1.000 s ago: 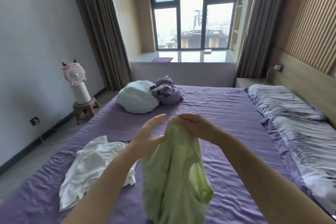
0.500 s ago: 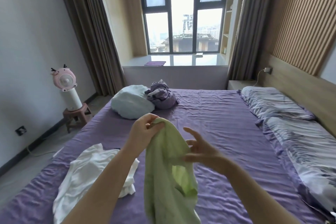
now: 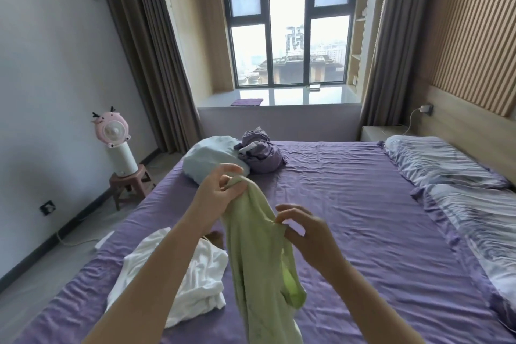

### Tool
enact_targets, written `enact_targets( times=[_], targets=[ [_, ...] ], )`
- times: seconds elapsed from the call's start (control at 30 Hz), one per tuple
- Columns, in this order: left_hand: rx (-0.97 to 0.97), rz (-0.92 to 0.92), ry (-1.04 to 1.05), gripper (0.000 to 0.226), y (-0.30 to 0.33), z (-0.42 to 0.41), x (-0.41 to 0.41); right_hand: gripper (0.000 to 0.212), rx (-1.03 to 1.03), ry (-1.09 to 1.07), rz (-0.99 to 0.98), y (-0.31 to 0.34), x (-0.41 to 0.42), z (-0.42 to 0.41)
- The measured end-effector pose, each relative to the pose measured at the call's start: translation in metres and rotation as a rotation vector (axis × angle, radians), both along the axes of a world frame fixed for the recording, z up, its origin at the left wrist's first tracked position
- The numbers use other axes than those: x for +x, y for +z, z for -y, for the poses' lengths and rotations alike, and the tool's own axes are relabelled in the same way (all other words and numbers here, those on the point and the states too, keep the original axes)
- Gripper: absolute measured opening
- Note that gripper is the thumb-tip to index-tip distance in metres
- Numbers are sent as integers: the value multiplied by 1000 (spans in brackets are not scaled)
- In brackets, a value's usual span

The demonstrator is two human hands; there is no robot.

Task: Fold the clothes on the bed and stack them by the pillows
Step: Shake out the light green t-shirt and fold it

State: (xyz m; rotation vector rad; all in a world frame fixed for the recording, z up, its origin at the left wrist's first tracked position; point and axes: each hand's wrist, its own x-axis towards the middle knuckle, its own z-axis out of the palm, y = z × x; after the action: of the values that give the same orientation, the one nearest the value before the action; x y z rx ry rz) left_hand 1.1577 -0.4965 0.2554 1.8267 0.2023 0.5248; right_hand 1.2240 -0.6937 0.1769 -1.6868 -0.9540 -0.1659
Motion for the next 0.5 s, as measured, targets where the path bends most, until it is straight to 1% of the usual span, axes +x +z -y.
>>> enact_targets(
  times=[0.07, 0.1, 0.17, 0.23, 0.3, 0.33, 0.4, 0.43, 0.5],
  targets=[
    [146, -14, -98, 27, 0, -14, -9, 28, -32, 30, -153, 17, 7, 6],
    [191, -34, -162, 25, 0, -21, -13, 32, -53, 59, -235, 24, 11, 9],
    [254, -128, -259, 18, -2, -30, -21, 32, -83, 129, -314, 38, 17, 14],
    [353, -205, -278, 12, -5, -38, -25, 29, -53, 208, -391, 49, 18, 17],
    [419, -172, -237, 8, -8, -42, -24, 24, 0, 273, -472, 58, 17, 19],
    [421, -120, -204, 8, -8, -41, -22, 23, 16, 296, -498, 61, 16, 20],
    [348, -14, -159, 16, -5, -35, -18, 24, 38, 323, -514, 66, 13, 21],
    [290, 15, -158, 19, -2, -31, -17, 25, 58, 323, -526, 67, 12, 21],
    [209, 12, -199, 20, 4, -20, -13, 26, 107, 298, -565, 68, 10, 22]
  ],
)
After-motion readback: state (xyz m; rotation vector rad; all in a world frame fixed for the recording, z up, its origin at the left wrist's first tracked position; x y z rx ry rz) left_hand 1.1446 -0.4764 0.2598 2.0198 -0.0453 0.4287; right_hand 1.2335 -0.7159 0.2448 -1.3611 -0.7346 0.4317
